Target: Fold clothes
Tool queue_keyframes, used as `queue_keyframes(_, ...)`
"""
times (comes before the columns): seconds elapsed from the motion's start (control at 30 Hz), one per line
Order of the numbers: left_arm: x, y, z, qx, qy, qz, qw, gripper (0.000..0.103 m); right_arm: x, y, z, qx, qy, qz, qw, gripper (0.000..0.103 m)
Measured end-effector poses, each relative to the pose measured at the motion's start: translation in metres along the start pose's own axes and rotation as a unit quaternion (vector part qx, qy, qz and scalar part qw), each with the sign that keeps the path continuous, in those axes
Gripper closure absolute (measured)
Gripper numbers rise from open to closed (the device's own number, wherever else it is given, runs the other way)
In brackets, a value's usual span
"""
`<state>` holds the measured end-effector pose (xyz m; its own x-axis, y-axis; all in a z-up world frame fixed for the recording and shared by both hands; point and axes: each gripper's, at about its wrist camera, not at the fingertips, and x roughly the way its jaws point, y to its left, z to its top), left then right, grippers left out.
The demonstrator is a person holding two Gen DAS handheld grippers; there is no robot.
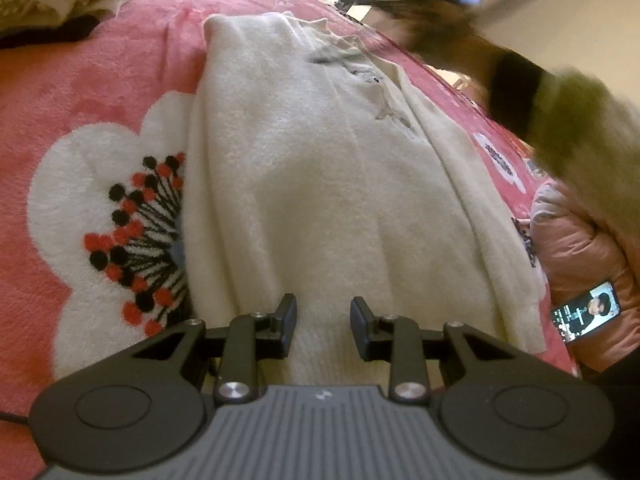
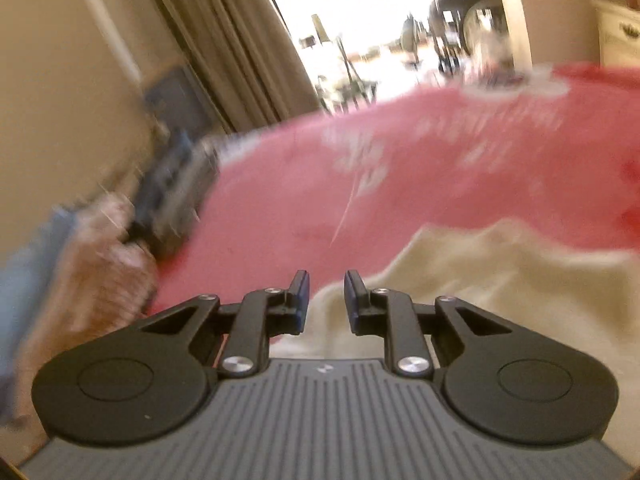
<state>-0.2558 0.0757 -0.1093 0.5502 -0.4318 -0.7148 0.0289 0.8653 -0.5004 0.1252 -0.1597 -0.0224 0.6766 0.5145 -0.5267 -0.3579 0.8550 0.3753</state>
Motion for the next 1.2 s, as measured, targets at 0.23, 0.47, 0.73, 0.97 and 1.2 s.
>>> queue_keyframes(0.23, -0.002, 0.007, -0.002, 0.011, -0.004, -0.017, 0.9998, 0.072, -0.159, -0.023, -0.029, -0.092, 0.005, -0.073, 0.993, 0.082)
queue_keyframes(0.47, -0.003, 0.002, -0.004, 0.018, -0.015, -0.003, 0.9997, 0.072, -0.279, -0.033, -0.101, -0.162, 0.068, -0.165, 0.971, 0.082)
queue_keyframes(0.73, -0.003, -0.004, -0.003, 0.03, -0.013, 0.013, 0.9994, 0.072, -0.242, -0.053, -0.218, -0.122, 0.169, -0.176, 0.962, 0.082)
queue_keyframes(0.97, -0.003, -0.011, -0.005, 0.047, -0.015, 0.027, 0.9984, 0.071, -0.309, -0.04, -0.218, -0.09, 0.144, -0.077, 0.982, 0.082)
queue_keyframes(1.2, -0.017, -0.022, -0.002, 0.069, -0.024, 0.046, 0.9963, 0.071, -0.29, -0.036, -0.276, -0.092, 0.208, -0.086, 0.97, 0.081)
